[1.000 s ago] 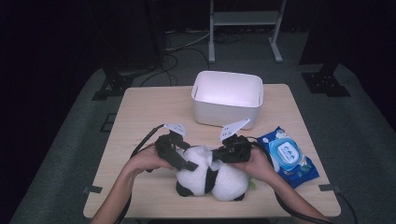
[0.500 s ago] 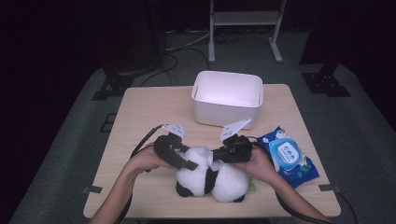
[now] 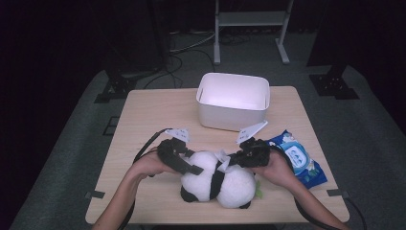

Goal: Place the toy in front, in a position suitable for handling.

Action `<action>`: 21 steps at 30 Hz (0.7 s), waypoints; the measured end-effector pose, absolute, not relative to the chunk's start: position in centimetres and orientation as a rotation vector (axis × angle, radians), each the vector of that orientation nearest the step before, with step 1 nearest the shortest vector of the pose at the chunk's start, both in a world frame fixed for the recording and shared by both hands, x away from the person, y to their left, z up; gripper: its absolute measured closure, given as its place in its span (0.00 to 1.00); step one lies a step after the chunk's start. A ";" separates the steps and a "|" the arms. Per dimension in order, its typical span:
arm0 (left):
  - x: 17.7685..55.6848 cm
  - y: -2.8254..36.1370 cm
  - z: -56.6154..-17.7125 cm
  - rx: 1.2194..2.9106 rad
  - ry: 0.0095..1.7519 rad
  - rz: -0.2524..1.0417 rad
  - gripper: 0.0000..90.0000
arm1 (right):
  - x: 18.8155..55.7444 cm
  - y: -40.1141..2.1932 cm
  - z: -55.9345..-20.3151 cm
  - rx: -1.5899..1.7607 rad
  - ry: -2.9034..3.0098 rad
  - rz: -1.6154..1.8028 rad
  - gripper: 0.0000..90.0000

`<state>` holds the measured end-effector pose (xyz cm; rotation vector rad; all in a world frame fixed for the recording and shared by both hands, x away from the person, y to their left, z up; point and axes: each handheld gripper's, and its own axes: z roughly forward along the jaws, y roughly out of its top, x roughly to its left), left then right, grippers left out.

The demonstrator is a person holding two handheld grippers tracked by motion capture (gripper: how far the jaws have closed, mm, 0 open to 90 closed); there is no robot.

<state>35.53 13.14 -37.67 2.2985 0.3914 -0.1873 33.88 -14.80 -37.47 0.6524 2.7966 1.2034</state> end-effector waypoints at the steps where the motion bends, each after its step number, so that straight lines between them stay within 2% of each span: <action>1: 35.5 13.1 -37.6 2.300 0.394 -0.186 0.35 | 33.9 -15.1 -37.4 0.662 2.790 1.210 0.93; 12: 35.0 12.8 -37.3 2.318 0.352 -0.170 0.34 | 33.0 -15.9 -37.7 0.658 2.787 1.237 0.93; 21: 34.3 12.9 -37.3 2.312 0.343 -0.141 0.33 | 32.3 -18.6 -37.6 0.727 2.742 1.234 0.92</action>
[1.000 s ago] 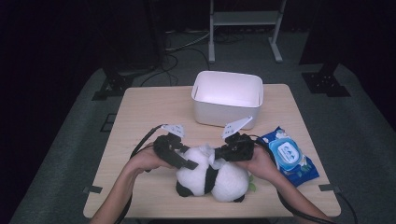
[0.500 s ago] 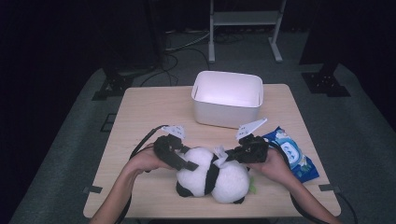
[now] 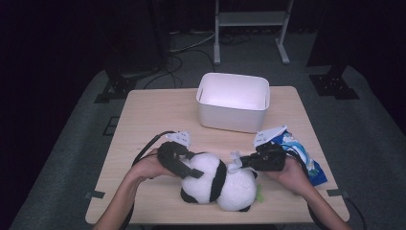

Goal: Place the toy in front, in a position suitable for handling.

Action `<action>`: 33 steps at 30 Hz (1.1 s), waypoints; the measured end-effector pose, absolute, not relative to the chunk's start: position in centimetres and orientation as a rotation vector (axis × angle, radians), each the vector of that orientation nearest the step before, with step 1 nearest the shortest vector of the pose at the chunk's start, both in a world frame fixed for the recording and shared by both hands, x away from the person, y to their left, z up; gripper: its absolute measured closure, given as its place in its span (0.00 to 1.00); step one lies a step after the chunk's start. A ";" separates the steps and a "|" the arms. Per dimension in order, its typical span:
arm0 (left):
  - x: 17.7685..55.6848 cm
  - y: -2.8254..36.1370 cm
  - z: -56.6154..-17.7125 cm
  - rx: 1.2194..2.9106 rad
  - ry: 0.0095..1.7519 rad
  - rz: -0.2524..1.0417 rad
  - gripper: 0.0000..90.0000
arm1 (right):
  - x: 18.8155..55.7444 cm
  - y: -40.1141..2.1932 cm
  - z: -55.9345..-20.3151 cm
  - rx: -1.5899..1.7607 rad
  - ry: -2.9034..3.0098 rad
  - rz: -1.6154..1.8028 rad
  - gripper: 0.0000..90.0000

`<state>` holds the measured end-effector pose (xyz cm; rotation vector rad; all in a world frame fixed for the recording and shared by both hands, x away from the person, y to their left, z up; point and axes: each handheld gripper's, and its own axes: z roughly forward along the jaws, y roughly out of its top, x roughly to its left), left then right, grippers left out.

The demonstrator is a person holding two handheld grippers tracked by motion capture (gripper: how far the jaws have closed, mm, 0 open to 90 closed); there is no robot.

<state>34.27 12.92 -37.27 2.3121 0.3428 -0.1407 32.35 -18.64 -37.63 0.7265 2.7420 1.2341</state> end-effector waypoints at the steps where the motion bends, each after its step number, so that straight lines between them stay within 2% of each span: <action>1: 34.2 12.9 -37.3 2.313 0.342 -0.139 0.33 | 32.3 -18.9 -37.7 0.736 2.738 1.233 0.92; 10: 34.0 13.2 -37.4 2.297 0.338 -0.129 0.33 | 31.8 -22.4 -40.5 0.890 2.727 1.225 0.92; 17: 33.6 13.1 -37.3 2.292 0.328 -0.115 0.32 | 31.7 -23.2 -41.7 0.940 2.732 1.246 0.92; 33: 32.5 13.1 -37.2 2.285 0.306 -0.073 0.30 | 32.8 -17.3 -37.8 0.717 2.769 1.207 0.92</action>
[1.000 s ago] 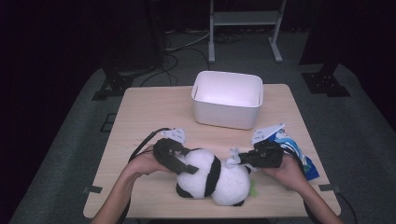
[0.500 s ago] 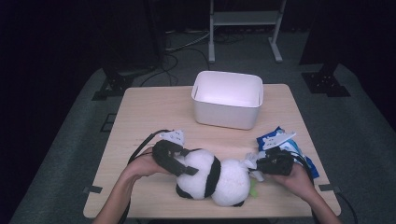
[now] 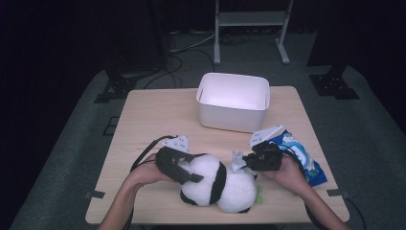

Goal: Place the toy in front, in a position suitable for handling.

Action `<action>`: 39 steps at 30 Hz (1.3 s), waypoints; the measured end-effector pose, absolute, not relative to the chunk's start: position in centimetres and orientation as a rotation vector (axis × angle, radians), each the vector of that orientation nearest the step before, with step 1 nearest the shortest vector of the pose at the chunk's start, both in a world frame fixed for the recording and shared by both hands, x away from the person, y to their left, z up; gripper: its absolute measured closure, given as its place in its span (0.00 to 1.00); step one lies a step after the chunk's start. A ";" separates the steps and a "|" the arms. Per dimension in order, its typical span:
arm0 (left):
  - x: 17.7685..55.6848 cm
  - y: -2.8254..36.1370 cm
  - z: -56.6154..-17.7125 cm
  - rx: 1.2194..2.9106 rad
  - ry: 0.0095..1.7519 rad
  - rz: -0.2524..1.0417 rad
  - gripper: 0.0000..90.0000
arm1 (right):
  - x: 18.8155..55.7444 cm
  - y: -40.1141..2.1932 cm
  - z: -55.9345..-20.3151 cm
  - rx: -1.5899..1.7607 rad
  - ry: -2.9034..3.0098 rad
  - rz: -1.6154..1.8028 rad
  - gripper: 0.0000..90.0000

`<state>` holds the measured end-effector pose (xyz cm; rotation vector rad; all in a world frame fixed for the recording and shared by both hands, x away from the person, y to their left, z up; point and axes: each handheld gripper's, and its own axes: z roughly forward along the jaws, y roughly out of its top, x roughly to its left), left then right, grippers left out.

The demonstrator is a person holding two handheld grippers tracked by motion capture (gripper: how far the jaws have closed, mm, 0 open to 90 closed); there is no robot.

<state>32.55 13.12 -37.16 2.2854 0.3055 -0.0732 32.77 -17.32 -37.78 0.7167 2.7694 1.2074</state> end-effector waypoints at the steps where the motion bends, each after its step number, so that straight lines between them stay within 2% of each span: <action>1: 32.5 13.1 -37.2 2.285 0.303 -0.070 0.30 | 32.9 -16.7 -37.7 0.699 2.777 1.210 0.92; 9: 32.1 13.2 -37.2 2.274 0.299 -0.058 0.30 | 33.1 -13.1 -37.5 0.597 2.838 1.168 0.92; 23: 31.7 13.4 -37.3 2.253 0.293 -0.066 0.28 | 33.4 -11.5 -36.0 0.543 2.839 1.170 0.92; 27: 31.9 13.3 -36.9 2.254 0.319 -0.084 0.20 | 32.8 -12.1 -36.3 0.573 2.831 1.216 0.92; 33: 32.4 13.0 -36.6 2.273 0.388 -0.092 0.02 | 32.1 -12.5 -36.6 0.567 2.813 1.270 0.92; 39: 33.0 12.4 -36.6 2.287 0.411 -0.148 0.00 | 31.4 -12.6 -36.7 0.539 2.797 1.303 0.92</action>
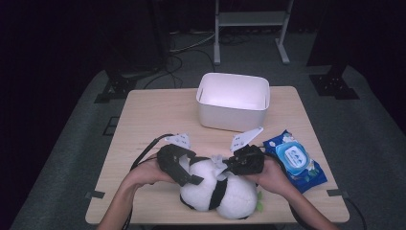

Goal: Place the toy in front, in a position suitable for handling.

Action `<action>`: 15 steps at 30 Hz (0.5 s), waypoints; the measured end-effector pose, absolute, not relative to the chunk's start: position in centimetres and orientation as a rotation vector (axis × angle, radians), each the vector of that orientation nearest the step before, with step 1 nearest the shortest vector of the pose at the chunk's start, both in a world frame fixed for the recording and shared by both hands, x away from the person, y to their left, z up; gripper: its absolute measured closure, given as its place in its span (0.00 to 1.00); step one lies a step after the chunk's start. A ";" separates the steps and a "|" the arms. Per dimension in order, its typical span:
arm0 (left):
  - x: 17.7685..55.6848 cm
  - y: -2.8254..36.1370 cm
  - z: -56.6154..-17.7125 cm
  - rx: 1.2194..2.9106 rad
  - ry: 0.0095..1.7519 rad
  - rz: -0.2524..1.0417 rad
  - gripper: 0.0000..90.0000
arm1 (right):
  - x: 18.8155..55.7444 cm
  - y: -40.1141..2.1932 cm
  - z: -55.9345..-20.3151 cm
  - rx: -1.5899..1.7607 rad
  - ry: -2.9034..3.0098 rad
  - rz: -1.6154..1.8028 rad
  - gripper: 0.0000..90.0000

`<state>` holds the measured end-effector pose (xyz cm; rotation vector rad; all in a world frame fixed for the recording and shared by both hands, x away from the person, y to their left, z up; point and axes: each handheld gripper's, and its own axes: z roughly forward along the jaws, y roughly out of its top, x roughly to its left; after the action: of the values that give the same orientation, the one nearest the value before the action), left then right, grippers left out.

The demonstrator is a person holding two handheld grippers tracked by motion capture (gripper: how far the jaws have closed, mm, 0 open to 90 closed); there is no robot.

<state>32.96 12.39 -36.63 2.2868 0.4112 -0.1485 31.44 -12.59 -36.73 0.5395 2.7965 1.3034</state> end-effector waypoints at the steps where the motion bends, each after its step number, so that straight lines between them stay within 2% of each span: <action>1: 33.0 12.3 -36.7 2.292 0.416 -0.160 0.00 | 31.4 -12.6 -36.8 0.536 2.796 1.305 0.92; 7: 33.9 11.6 -37.0 2.294 0.442 -0.241 0.00 | 31.0 -12.3 -36.8 0.507 2.783 1.301 0.93; 15: 34.6 11.4 -37.5 2.338 0.396 -0.329 0.00 | 30.8 -11.9 -37.0 0.495 2.803 1.311 0.93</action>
<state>34.64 11.42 -37.49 2.3377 0.3960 -0.3292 30.83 -11.95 -37.03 0.4945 2.8031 1.3108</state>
